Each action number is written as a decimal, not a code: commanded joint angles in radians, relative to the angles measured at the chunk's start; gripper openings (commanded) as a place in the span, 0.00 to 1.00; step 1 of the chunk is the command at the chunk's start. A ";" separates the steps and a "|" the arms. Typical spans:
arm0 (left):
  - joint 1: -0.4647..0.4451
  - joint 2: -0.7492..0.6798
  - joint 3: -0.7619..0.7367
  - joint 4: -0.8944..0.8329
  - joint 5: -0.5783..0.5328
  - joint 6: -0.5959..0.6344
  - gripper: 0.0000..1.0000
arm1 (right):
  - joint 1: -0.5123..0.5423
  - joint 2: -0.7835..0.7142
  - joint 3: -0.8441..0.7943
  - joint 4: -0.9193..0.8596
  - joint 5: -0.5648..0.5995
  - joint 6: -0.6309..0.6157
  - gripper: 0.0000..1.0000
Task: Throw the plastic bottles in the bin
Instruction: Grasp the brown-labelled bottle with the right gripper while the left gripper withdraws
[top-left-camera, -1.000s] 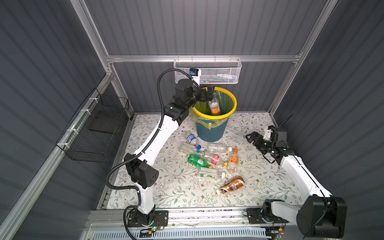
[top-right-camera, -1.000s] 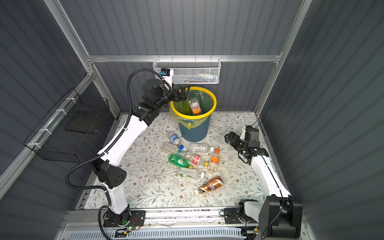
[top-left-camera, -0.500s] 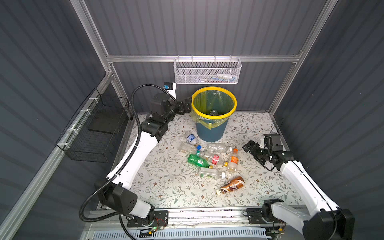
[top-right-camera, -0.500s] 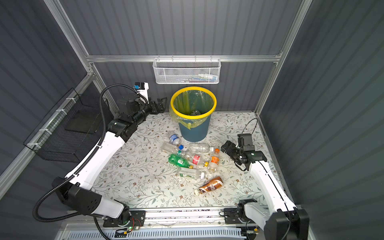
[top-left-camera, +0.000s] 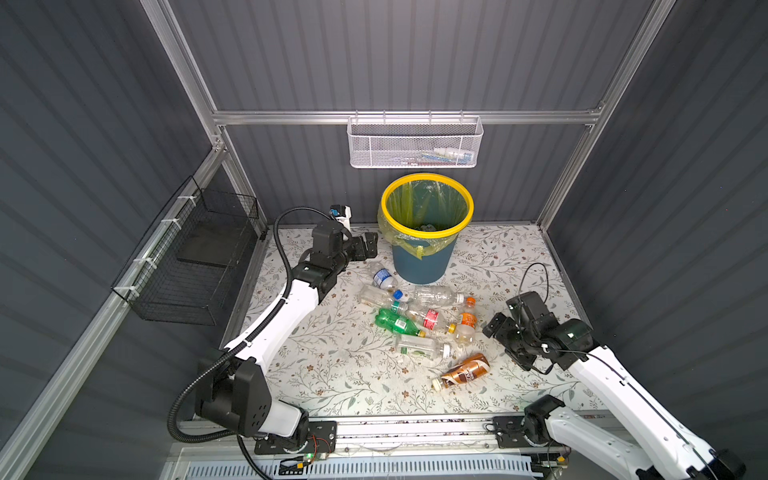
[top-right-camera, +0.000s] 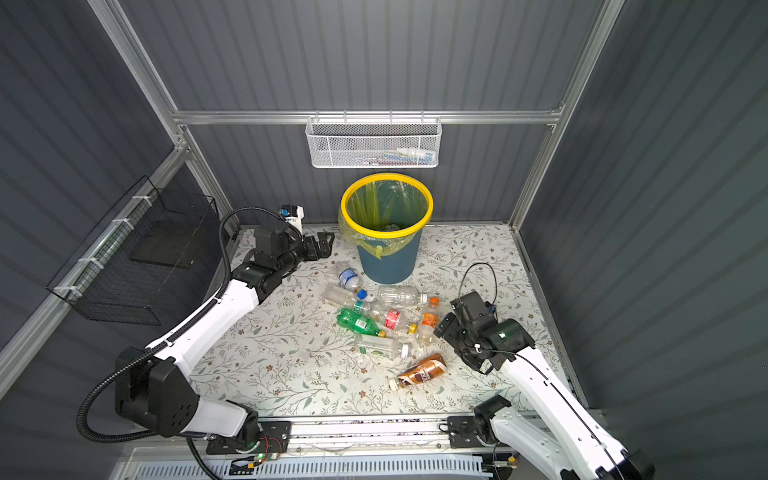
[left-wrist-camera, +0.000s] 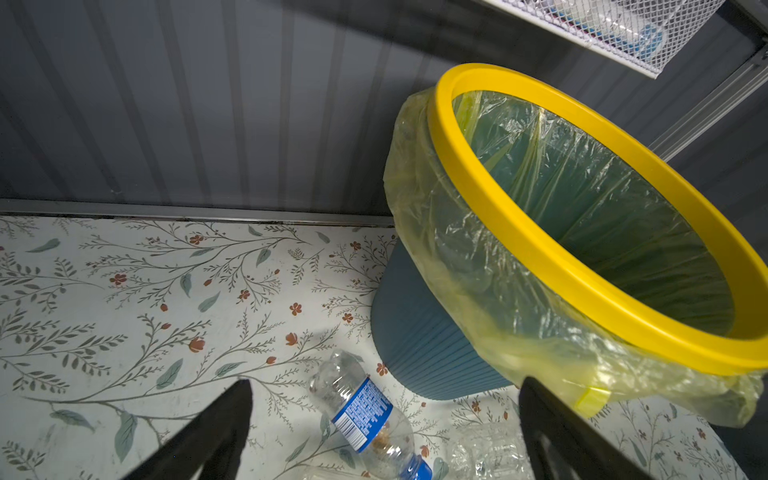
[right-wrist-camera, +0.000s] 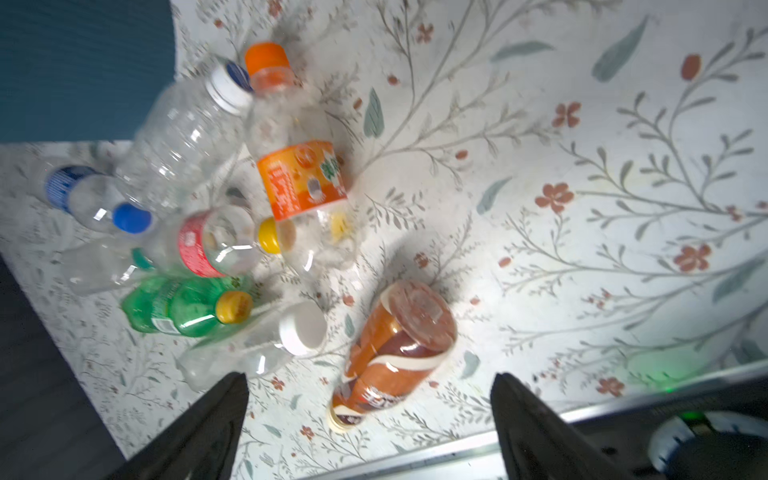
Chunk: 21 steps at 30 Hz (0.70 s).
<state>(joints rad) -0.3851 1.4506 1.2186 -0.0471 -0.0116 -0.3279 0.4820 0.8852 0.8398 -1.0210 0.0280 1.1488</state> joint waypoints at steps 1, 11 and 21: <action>0.008 0.006 -0.044 0.075 0.034 -0.032 1.00 | 0.045 0.003 0.021 -0.146 0.031 0.073 0.94; 0.017 0.057 -0.125 0.135 0.061 -0.059 1.00 | 0.244 0.046 0.019 -0.191 0.008 0.199 0.95; 0.023 0.068 -0.172 0.145 0.079 -0.063 1.00 | 0.293 0.128 -0.087 0.084 -0.006 0.310 0.95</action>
<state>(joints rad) -0.3710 1.5143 1.0664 0.0753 0.0502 -0.3790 0.7689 0.9932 0.7803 -1.0313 0.0238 1.4059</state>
